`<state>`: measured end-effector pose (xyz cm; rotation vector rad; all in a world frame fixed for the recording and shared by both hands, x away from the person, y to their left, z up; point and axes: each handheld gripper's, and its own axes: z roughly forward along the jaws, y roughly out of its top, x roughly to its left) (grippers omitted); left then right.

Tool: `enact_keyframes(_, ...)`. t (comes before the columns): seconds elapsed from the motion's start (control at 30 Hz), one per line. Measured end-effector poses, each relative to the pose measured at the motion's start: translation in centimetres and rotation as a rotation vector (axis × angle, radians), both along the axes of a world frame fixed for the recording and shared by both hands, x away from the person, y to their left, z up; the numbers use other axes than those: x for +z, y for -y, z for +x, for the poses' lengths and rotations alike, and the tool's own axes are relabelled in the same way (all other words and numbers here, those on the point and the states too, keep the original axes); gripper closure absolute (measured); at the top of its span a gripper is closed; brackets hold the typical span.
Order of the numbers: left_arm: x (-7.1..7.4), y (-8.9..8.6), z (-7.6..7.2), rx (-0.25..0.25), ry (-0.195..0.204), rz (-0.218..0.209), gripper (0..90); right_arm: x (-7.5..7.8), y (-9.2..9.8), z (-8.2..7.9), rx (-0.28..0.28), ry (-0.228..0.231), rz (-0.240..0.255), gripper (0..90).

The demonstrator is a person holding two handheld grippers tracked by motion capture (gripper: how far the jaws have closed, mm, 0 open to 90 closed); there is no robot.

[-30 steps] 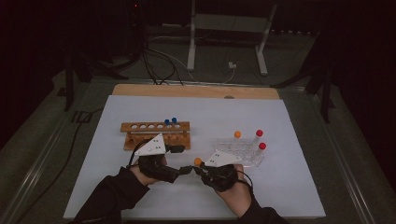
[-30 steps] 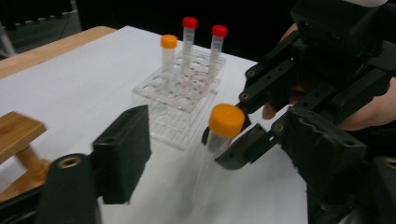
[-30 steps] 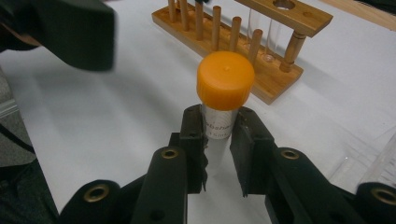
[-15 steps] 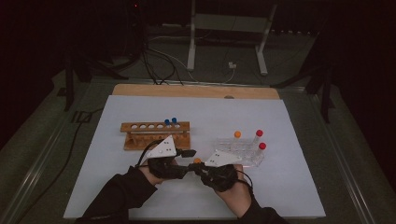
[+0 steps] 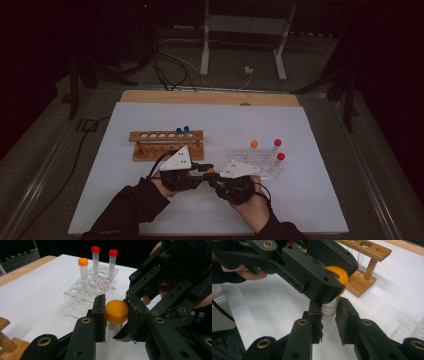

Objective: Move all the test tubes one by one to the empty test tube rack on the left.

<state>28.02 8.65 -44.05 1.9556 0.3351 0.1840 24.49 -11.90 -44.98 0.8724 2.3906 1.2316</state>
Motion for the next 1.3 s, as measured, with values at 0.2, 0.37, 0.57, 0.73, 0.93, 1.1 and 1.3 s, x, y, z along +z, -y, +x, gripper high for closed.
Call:
enact_keyframes(0.2, 0.6, -0.7, 0.1, 0.010, 0.008, -0.006, 71.5, 0.1, 0.2, -0.1, -0.008, 0.031, -0.001, 62.5)
enact_keyframes(0.37, 1.5, -1.8, 0.3, 0.036, 0.015, -0.018, 71.5, 0.6, 0.7, -0.2, -0.027, 0.060, 0.028, 52.8)
enact_keyframes(0.57, 2.5, -3.4, 0.8, 0.080, 0.029, -0.020, 71.6, 1.2, 1.3, -0.2, -0.049, 0.075, 0.064, 36.0)
enact_keyframes(0.73, 3.3, -4.8, 1.3, 0.124, 0.042, -0.025, 71.5, 1.3, 1.5, -0.1, -0.056, 0.074, 0.079, 23.8)
enact_keyframes(0.93, 4.2, -6.4, 2.1, 0.175, 0.056, -0.029, 71.5, 1.3, 1.4, -0.2, -0.052, 0.075, 0.086, 10.6)
enact_keyframes(1.1, 4.9, -7.6, 2.6, 0.221, 0.079, -0.038, 71.5, 1.2, 1.5, 0.0, -0.030, 0.062, 0.101, 4.0)
enact_keyframes(1.3, 5.4, -8.4, 3.3, 0.259, 0.087, -0.047, 71.5, 1.3, 1.7, 0.0, 0.002, 0.042, 0.127, 0.0)
